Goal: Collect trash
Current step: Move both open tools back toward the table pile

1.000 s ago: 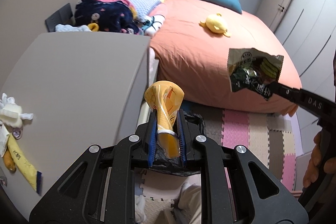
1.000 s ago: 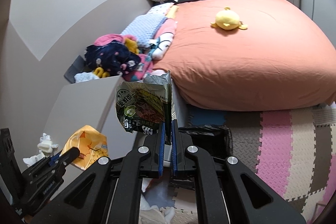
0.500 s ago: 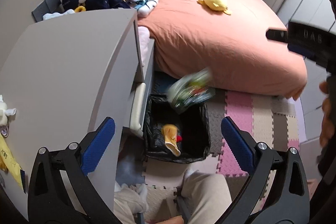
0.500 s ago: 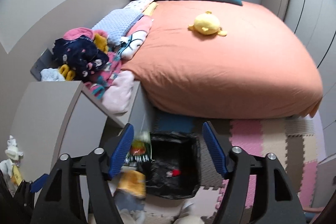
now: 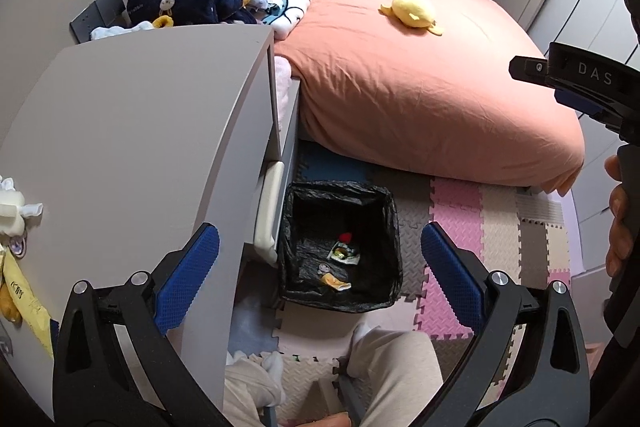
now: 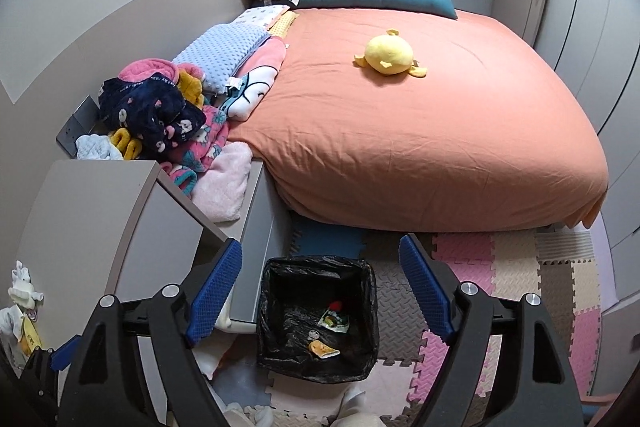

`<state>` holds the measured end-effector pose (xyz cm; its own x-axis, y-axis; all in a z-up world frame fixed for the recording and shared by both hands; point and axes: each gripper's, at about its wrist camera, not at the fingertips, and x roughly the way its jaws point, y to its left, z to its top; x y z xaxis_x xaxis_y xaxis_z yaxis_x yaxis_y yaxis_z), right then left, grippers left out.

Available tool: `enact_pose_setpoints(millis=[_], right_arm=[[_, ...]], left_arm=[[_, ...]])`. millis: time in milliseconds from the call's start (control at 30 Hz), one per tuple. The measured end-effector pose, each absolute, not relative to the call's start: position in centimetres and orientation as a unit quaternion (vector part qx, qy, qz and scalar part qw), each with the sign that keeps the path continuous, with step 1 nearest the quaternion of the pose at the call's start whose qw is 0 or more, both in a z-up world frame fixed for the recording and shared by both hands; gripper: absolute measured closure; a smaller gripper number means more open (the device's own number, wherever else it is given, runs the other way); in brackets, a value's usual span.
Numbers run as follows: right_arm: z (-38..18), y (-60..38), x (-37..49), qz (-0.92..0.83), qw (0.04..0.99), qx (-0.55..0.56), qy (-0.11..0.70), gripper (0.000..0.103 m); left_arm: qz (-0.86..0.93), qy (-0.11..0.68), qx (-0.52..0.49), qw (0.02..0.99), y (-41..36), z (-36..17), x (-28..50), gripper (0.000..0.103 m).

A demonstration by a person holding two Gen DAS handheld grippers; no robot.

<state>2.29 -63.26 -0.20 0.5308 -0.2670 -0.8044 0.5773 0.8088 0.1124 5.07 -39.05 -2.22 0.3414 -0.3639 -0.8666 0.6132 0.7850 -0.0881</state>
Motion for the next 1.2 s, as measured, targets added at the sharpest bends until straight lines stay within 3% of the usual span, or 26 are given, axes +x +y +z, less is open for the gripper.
enact_pose_setpoints(millis=[1200], right_arm=[[3.3,-46.1,6.0,-0.124,0.895,0.12,0.411,0.022]], left_arm=[[-0.198,0.464,0.065,0.861,-22.8,1.3,6.9,0.005]])
